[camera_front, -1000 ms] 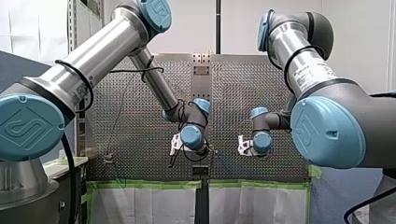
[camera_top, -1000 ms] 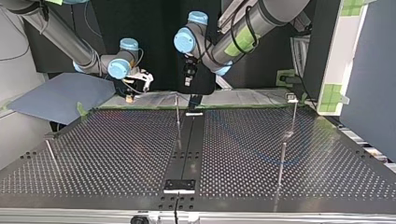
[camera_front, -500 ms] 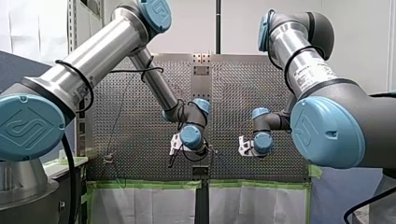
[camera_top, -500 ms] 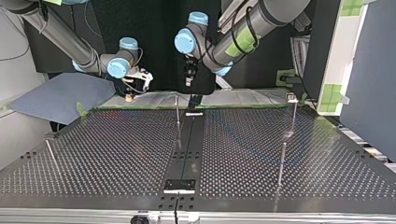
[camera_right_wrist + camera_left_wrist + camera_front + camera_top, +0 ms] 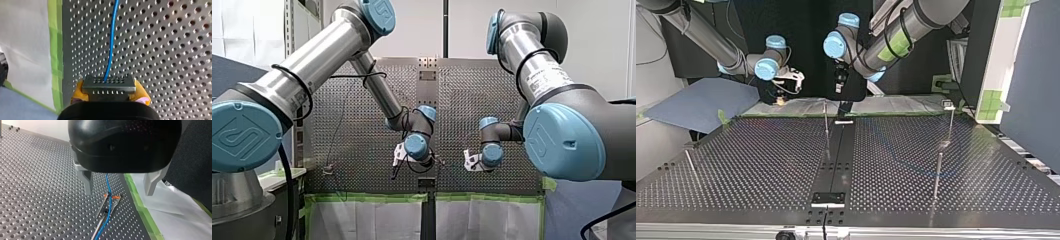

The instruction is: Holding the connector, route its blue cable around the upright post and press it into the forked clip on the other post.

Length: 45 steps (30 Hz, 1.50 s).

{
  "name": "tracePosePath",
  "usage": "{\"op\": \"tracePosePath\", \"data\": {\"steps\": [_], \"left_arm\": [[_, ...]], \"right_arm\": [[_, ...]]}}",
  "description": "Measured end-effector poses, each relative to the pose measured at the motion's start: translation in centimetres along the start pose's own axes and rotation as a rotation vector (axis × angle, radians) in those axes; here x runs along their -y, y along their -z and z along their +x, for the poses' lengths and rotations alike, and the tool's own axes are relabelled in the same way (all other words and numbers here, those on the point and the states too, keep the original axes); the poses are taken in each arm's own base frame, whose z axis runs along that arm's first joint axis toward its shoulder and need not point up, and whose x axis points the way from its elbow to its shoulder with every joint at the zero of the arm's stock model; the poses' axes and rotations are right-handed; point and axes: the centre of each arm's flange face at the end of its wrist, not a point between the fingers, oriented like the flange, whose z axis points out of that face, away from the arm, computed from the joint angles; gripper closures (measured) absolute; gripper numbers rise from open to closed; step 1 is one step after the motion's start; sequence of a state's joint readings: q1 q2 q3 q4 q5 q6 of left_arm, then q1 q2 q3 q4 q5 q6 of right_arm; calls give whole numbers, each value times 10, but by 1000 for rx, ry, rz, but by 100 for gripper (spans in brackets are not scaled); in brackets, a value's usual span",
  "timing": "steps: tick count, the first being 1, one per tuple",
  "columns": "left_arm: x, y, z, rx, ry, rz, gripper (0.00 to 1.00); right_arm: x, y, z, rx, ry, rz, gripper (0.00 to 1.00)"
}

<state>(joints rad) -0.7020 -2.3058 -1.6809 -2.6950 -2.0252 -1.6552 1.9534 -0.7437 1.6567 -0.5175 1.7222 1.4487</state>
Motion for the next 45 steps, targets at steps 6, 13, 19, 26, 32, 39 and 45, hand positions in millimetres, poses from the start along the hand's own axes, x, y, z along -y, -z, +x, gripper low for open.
{"op": "tracePosePath", "data": {"steps": [6,13,19,26,32,39,45], "left_arm": [[-2,-1,0,-1,1,-3,0],[-3,-2,0,-3,1,-6,0],[-4,-2,0,-4,1,-8,0],[-5,-3,0,-6,0,-9,0],[-5,-3,0,-7,0,-10,0],[-5,-2,0,-11,-3,-10,0],[-4,-2,0,-11,-9,-5,0]], "right_arm": [[6,0,2,-13,-3,52,100],[13,1,4,-25,-7,118,100],[15,1,4,-27,-8,138,100],[15,1,4,-27,-9,139,100],[15,1,4,-28,-9,139,100],[15,1,4,-27,-9,139,100],[13,1,4,-24,-17,135,100]]}}
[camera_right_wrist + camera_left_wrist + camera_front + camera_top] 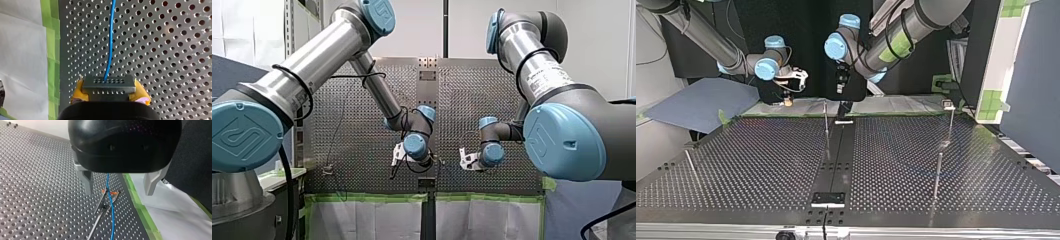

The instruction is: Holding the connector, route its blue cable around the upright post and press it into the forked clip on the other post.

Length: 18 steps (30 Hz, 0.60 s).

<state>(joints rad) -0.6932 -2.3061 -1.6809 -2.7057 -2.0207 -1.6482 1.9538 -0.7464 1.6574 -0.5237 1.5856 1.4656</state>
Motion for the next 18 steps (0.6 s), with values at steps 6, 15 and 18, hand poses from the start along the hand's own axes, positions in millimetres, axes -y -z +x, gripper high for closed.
{"op": "tracePosePath", "data": {"steps": [6,15,18], "left_arm": [[5,-1,-1,11,-3,44,0],[13,1,0,-1,10,123,0],[12,-2,-1,2,36,130,0]], "right_arm": [[0,0,0,0,0,1,100],[12,8,5,-10,19,57,100],[14,15,11,-28,8,79,100]]}}
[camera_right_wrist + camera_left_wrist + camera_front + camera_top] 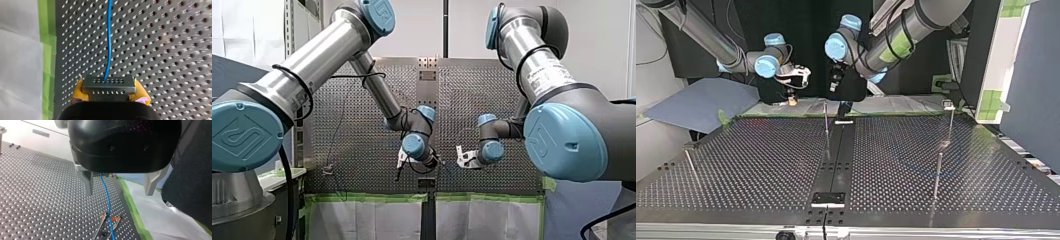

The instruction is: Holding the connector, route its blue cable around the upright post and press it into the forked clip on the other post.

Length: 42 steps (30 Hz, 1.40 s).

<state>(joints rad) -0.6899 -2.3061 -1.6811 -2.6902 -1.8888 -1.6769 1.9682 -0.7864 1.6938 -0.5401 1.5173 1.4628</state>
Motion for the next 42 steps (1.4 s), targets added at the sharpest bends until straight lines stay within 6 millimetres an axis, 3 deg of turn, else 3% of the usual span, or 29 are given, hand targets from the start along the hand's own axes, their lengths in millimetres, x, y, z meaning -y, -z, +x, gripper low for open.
{"op": "tracePosePath", "data": {"steps": [13,21,31,42], "left_arm": [[-19,-9,-7,52,85,-110,0],[-14,-6,-4,36,40,-92,0],[-14,-7,-4,38,105,-79,0],[-49,-7,12,17,173,-155,0]], "right_arm": [[4,23,35,-40,-47,19,100],[14,28,31,-29,-40,36,100],[32,39,21,9,-18,67,100],[38,42,20,17,-8,72,100]]}}
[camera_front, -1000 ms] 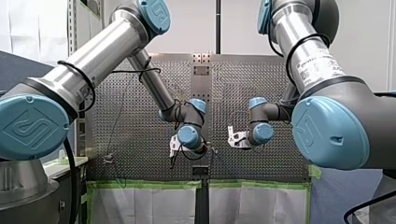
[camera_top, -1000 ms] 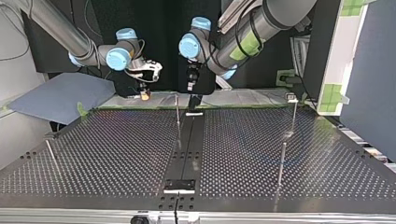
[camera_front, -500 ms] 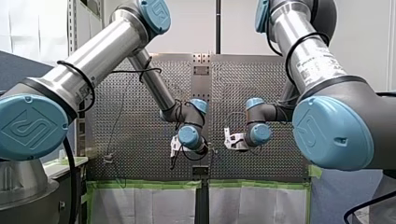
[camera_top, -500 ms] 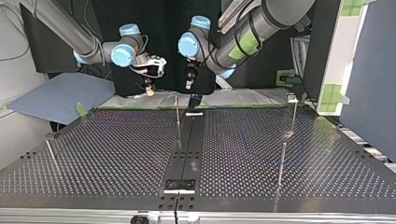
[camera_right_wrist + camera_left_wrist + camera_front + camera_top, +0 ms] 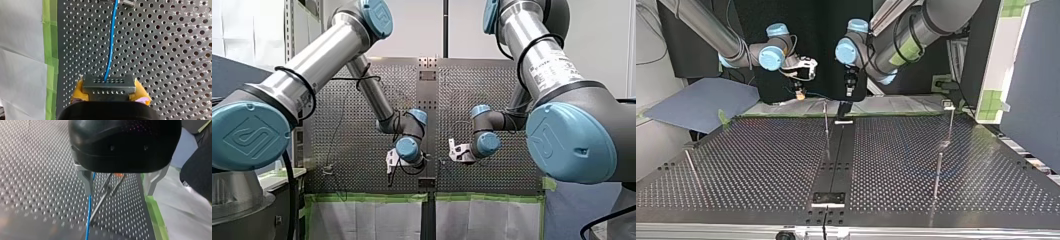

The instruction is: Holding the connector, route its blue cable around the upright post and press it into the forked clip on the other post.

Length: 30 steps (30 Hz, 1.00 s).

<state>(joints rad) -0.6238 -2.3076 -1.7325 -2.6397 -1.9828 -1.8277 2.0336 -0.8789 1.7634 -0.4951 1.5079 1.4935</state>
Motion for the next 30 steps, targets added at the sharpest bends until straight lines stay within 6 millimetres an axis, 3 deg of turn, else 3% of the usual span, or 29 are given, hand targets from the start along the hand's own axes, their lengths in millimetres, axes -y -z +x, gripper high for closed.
{"op": "tracePosePath", "data": {"steps": [30], "left_arm": [[-17,-31,-17,46,101,91,0]], "right_arm": [[21,2,0,-11,16,75,100]]}}
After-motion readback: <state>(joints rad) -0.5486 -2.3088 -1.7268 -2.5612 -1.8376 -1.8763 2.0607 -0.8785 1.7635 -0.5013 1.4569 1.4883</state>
